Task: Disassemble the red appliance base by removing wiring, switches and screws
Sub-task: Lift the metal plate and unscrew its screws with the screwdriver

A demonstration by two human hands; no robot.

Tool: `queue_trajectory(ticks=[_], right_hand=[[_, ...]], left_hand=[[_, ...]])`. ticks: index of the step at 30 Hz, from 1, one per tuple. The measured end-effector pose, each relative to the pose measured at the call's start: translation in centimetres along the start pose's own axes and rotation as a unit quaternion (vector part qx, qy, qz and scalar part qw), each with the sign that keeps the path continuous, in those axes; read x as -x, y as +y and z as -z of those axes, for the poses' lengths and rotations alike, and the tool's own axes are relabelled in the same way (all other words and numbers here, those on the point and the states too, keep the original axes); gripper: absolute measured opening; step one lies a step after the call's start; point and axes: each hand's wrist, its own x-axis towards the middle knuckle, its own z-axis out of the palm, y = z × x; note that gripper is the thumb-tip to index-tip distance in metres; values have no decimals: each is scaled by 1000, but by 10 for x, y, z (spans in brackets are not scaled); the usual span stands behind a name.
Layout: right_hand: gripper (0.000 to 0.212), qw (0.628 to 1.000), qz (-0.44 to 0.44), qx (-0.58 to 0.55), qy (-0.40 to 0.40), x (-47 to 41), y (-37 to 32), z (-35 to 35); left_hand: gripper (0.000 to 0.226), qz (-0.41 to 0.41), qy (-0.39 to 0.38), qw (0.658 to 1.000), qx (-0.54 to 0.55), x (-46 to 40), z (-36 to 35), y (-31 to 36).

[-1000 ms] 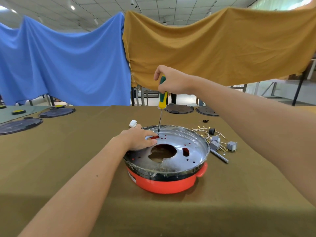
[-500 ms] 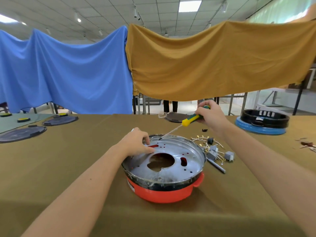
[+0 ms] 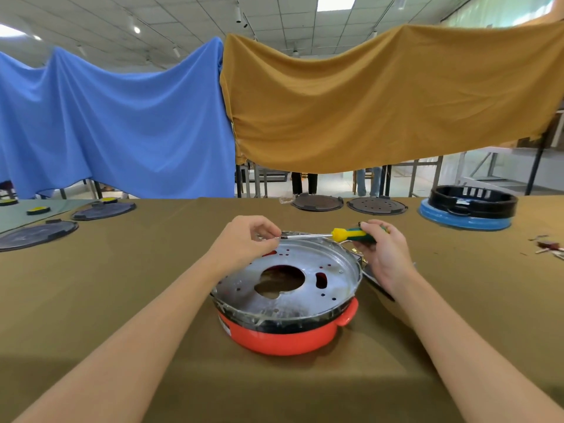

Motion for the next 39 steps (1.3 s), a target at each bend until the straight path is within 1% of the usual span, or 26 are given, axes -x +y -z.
queue_trajectory(ticks=[3,8,12,13,15,17,19,21,23,25,27,29,31,33,35,37,39], right_hand=[[24,1000,5,1,6,1,0,2],[19,1000,-2,5,-18,6,2,3],[16,1000,0,-6,-26,8,0,2],[16,1000,5,-6,-29,8,-1,2],[20,999,24,8,-39,10,-1,1],[28,997,51,51,-40,12,1,1],[31,993,74,82,-38,15,2,1],[29,993,81,68,-44,16,1,1],[22,995,72,32,-60,16,-1,2],[18,995,65,21,-74,17,-3,2],[16,993,72,54,-72,19,-1,1],[21,987,98,116,-53,22,1,0],[21,984,118,132,-33,23,0,1],[16,990,110,86,-10,20,-5,6],[19,997,82,-13,8,16,-10,11],[22,994,47,-96,14,17,-11,11],[23,991,12,-132,10,20,-10,7]], left_hand=[[7,10,-16,1000,4,5,1,1],[4,2,-26,999,-38,6,-2,5],[16,1,-10,998,-64,4,-2,5],[18,-1,-2,997,-79,4,-2,5],[16,-14,40,992,-118,3,-1,4],[14,-39,92,982,-157,3,0,6],[15,-55,123,975,-175,2,1,9],[16,-46,131,979,-147,0,1,12],[19,-33,125,985,-118,-2,3,13],[21,-31,114,985,-129,-3,7,12],[23,-37,110,983,-143,-4,10,11],[22,-37,116,983,-140,-5,9,12],[23,-25,123,983,-134,-6,8,11],[21,27,128,988,-86,-7,15,6],[14,79,126,989,-19,-4,27,-1],[9,82,112,989,49,1,36,-6],[7,84,77,988,107,4,36,-5]])
